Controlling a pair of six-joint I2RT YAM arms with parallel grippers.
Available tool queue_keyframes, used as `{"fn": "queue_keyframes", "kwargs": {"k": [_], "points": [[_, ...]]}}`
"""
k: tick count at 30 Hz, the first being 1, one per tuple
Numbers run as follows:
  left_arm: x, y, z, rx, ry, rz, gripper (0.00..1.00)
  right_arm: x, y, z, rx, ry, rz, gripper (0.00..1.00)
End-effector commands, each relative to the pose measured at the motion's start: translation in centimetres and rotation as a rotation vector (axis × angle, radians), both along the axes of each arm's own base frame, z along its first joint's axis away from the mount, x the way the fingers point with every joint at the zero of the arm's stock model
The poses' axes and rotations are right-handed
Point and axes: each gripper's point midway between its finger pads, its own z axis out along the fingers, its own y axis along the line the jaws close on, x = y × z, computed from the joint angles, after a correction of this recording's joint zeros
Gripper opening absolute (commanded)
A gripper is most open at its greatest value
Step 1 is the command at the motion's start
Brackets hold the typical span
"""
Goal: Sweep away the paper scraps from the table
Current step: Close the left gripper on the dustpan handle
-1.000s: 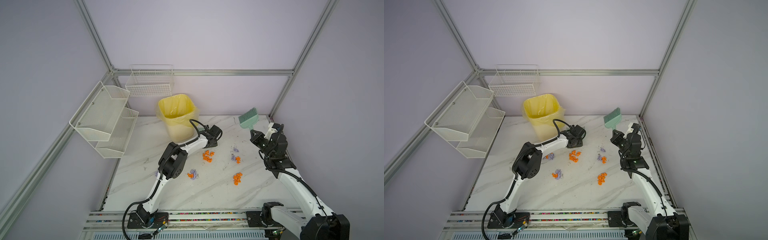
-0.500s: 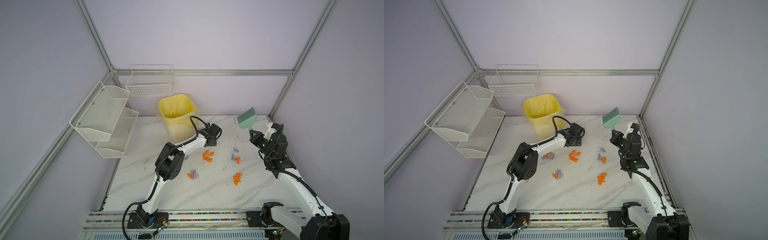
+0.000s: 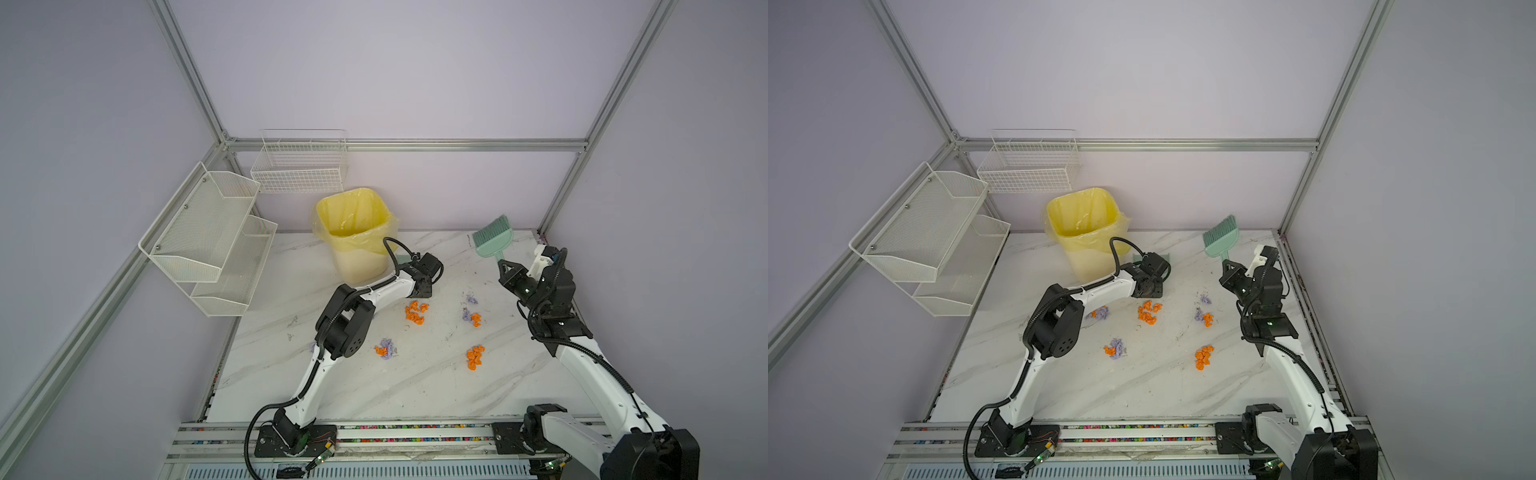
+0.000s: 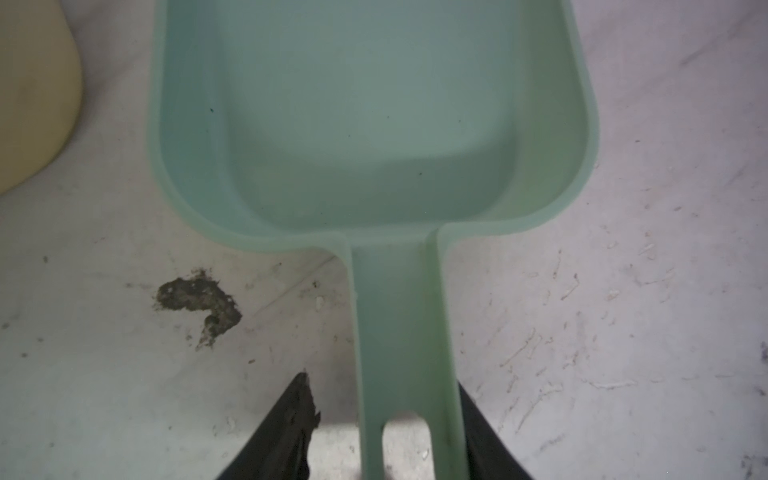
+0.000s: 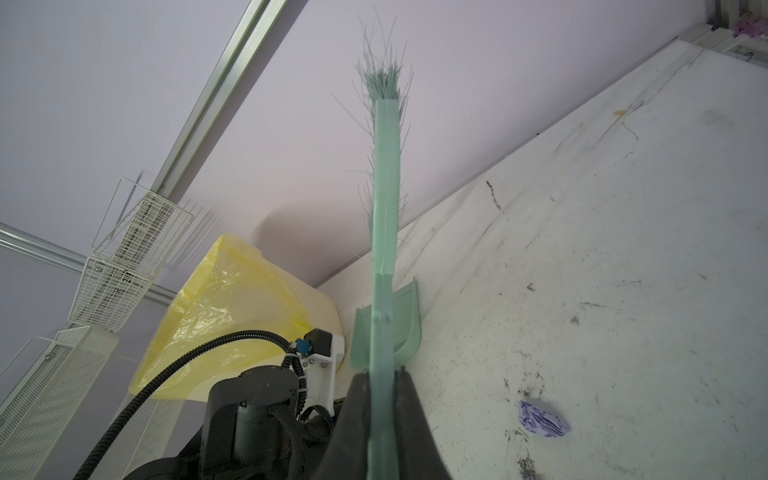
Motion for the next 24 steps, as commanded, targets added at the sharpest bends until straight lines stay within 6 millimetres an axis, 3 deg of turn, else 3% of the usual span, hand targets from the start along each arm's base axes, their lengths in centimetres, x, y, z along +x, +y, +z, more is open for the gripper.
{"fn": "queue_keyframes", "kwargs": {"k": [1, 9, 24], "points": [[1.9, -0.8, 3.8, -0.040, -0.086, 0.002, 0.48, -0.2, -0.1, 2.7, -0.005, -0.087, 0.003, 0.00], [2.8, -0.9, 4.7, -0.058, -0.108, 0.013, 0.48, -0.3, 0.0, 2.3, -0.002, -0.081, 0.005, 0.00], [3.4, -1.3, 4.2, -0.100, -0.084, 0.016, 0.43, -0.2, 0.0, 2.0, -0.003, -0.075, 0.007, 0.00]]}}
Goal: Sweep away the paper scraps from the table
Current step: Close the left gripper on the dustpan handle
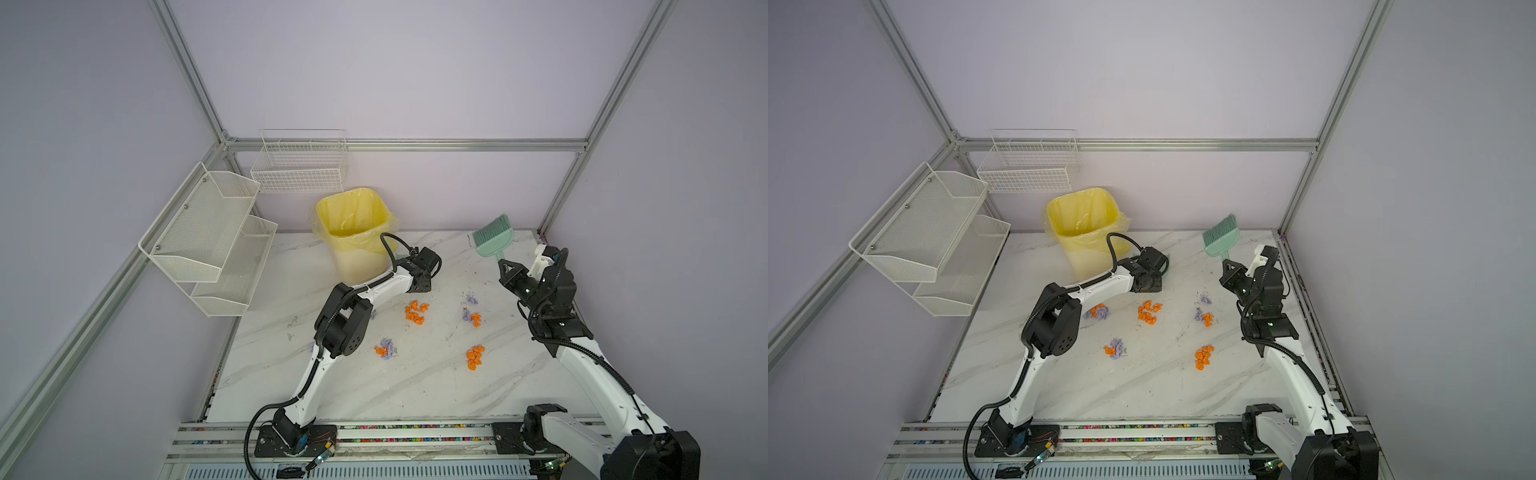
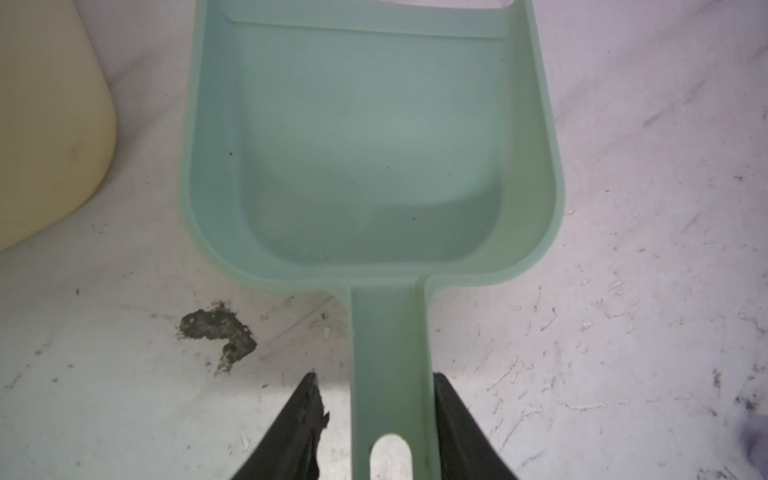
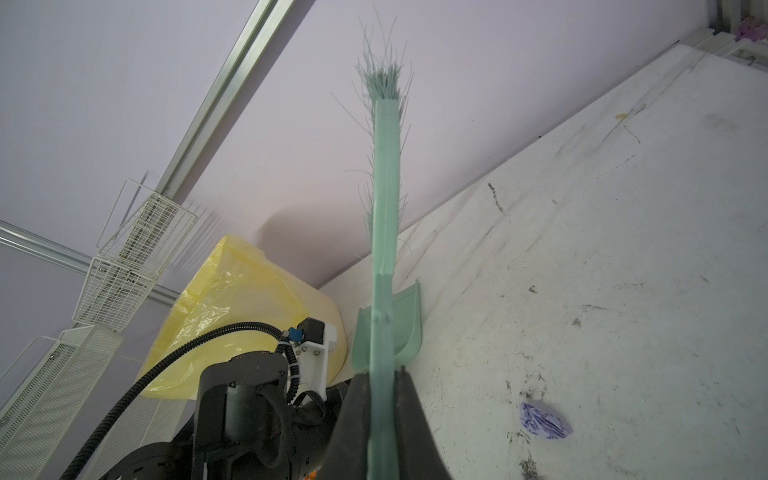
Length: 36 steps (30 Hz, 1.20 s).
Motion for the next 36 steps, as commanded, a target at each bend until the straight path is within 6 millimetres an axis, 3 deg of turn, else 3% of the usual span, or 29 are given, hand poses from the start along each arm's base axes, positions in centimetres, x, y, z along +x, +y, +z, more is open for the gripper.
{"fn": "queue_keyframes", "kwargs": {"k": [1, 6, 17, 24, 36], "points": [[1.9, -1.4, 2.6, -0.062, -0.059, -0.004, 0.43, 0.0, 0.0, 1.9, -0.003, -0.070, 0.006, 0.00], [1.8, -1.1, 1.6, -0.058, -0.034, 0.000, 0.40, -0.2, 0.0, 2.2, -0.003, -0.074, 0.005, 0.00], [2.5, -1.3, 3.3, -0.072, -0.073, 0.006, 0.39, -0.4, -0.1, 2.3, -0.009, -0.078, 0.003, 0.00], [2.5, -1.0, 3.1, -0.058, -0.072, 0.013, 0.38, -0.4, -0.1, 2.4, -0.010, -0.080, 0.005, 0.00], [2.7, -0.7, 3.6, -0.041, -0.085, 0.016, 0.23, -0.7, -0.3, 2.8, -0.031, -0.089, -0.004, 0.00]]}}
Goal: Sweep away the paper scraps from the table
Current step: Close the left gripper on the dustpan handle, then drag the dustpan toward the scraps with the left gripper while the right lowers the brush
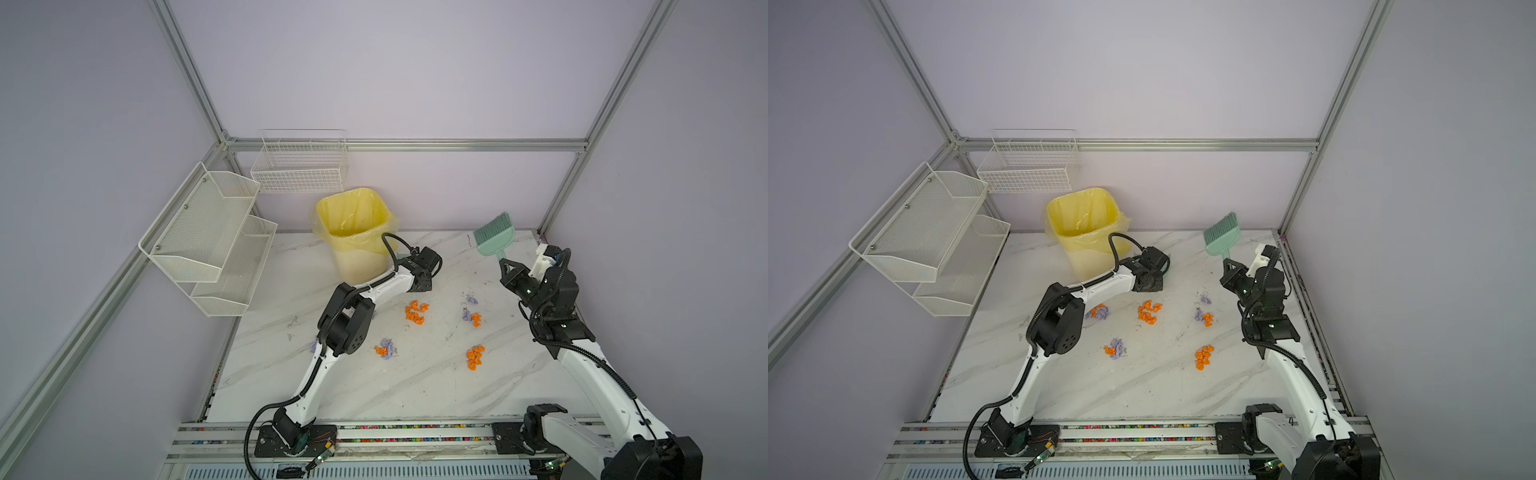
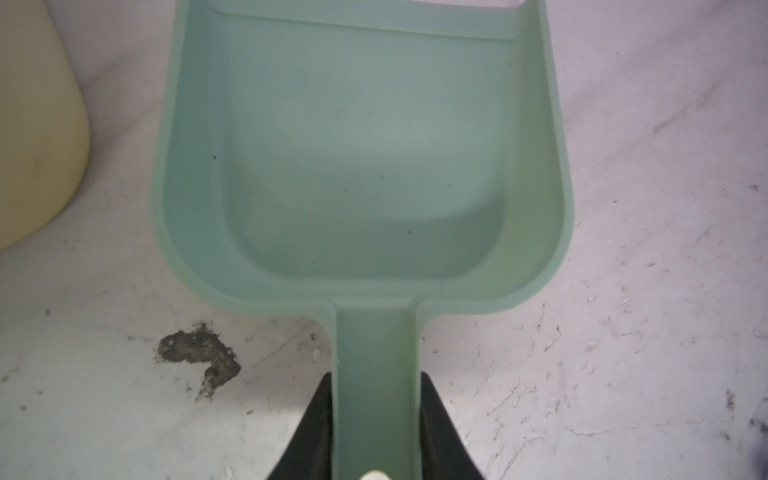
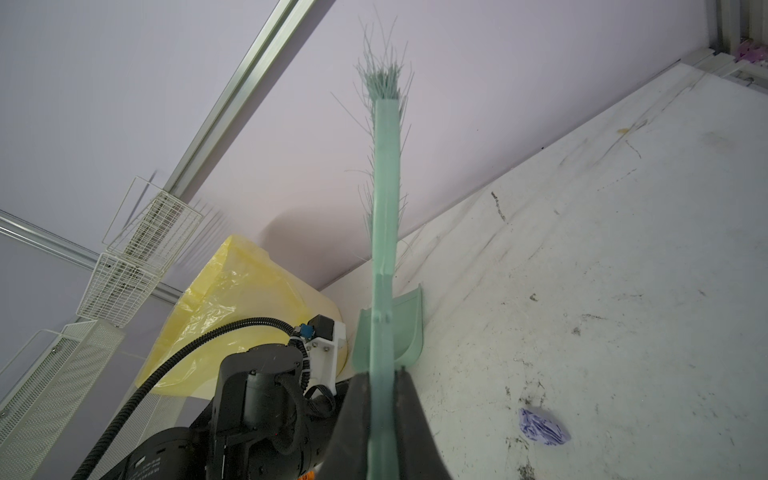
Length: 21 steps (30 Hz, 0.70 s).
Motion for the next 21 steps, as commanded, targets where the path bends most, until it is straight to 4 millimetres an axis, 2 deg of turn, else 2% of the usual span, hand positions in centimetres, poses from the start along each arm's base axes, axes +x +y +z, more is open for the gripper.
{"fn": "queue_keyframes", "kwargs": {"k": [1, 9, 17, 21], "points": [[1.9, -0.6, 4.0, -0.043, -0.085, 0.010, 0.21, -0.3, -0.3, 2.0, -0.013, -0.060, -0.009, 0.00], [1.6, -0.9, 5.3, -0.055, -0.091, -0.022, 0.12, -0.1, -0.2, 2.7, -0.069, -0.029, 0.007, 0.00], [0.2, 0.0, 8.7, -0.056, -0.128, -0.036, 0.07, -0.9, -0.6, 4.2, -0.128, 0.044, 0.000, 0.00], [-1.0, 0.3, 10.3, -0.054, -0.143, -0.049, 0.07, -1.4, -0.8, 4.1, -0.156, 0.108, -0.005, 0.00]]}}
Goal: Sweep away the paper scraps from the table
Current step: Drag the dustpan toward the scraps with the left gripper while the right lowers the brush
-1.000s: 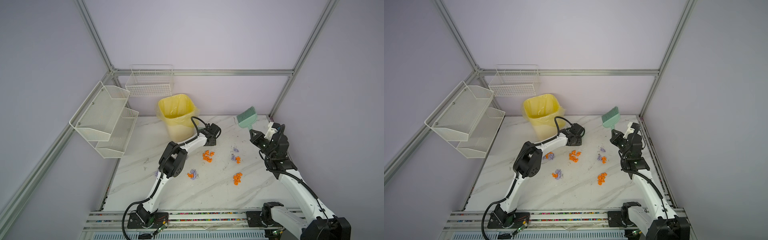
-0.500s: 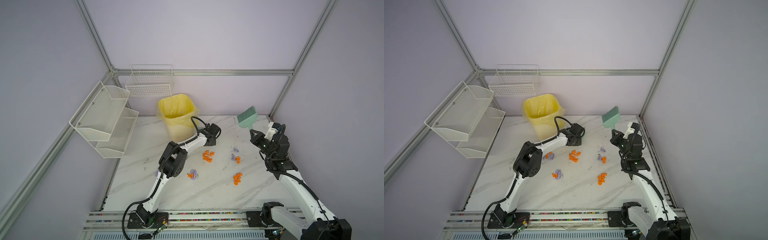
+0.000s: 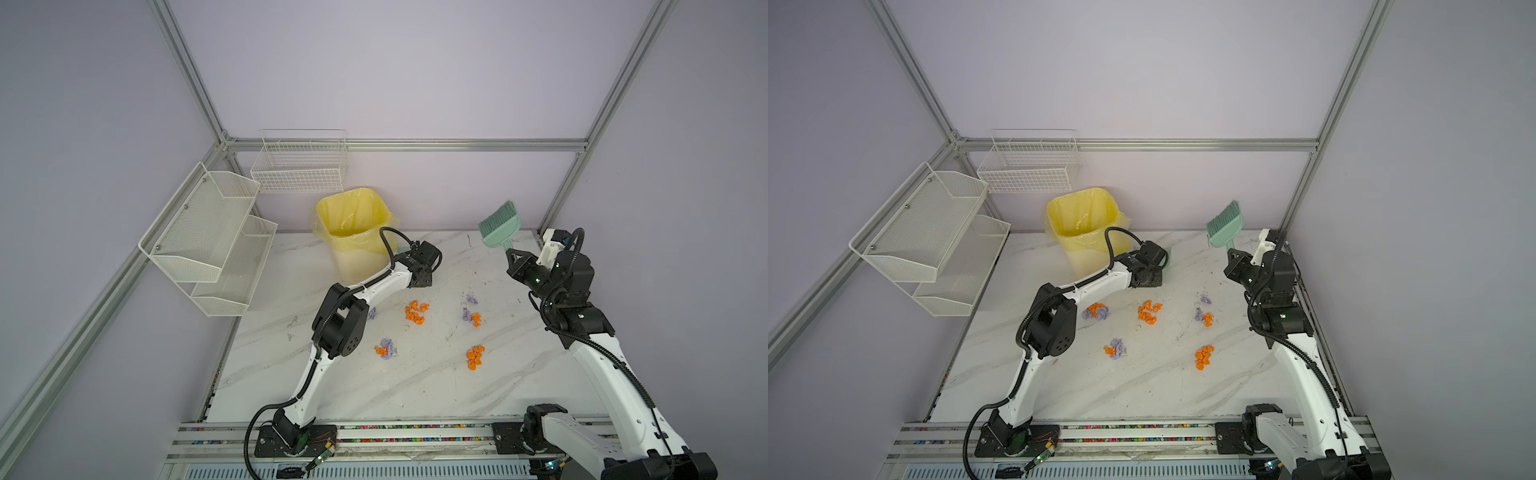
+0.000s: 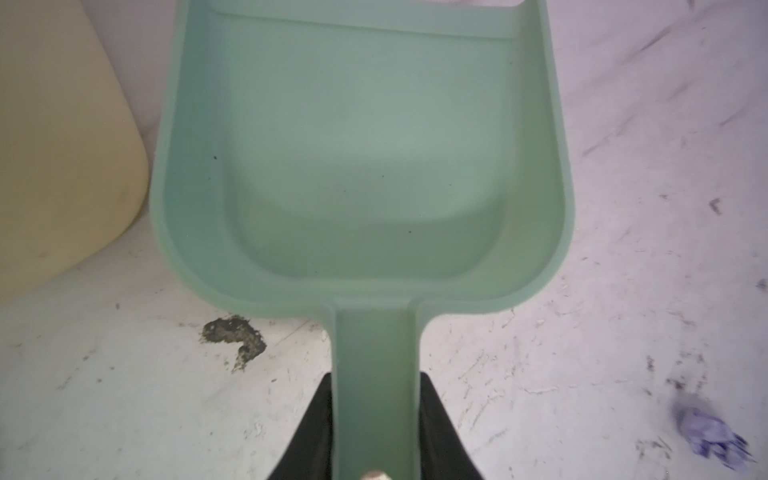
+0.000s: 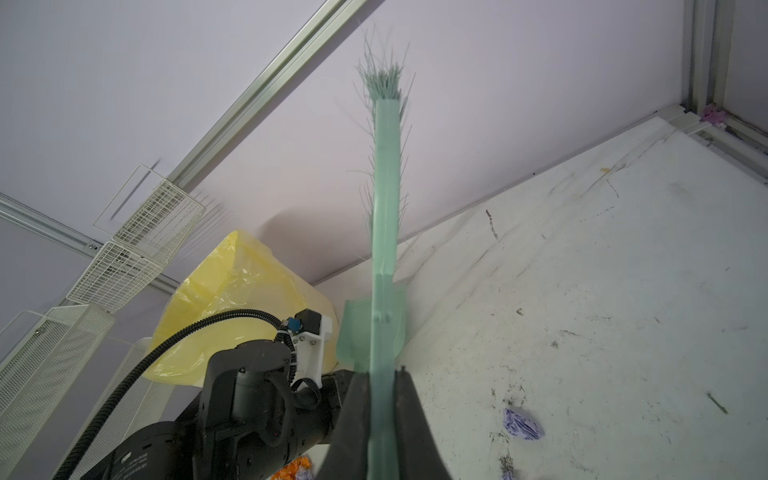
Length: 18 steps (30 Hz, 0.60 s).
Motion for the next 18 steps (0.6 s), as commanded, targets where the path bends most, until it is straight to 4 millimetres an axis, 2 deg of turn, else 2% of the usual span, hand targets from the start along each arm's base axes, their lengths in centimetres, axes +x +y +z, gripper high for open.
{"fn": "queue_keyframes", "kwargs": {"k": [1, 7, 12, 18], "points": [[-1.0, 0.3, 5.8, -0.026, -0.095, -0.021, 0.05, -0.7, -0.7, -1.0, -0.055, 0.098, -0.025, 0.00], [-3.5, 0.9, 8.0, -0.041, -0.104, -0.050, 0.02, -1.9, -1.2, -3.1, -0.130, 0.285, -0.035, 0.00], [-6.1, 1.5, 9.4, -0.055, -0.098, -0.087, 0.01, -3.0, -2.7, -4.9, -0.217, 0.436, -0.087, 0.00], [-10.5, 1.9, 10.8, -0.037, -0.091, -0.193, 0.04, -3.3, -3.5, -5.9, -0.291, 0.540, -0.093, 0.00]]}}
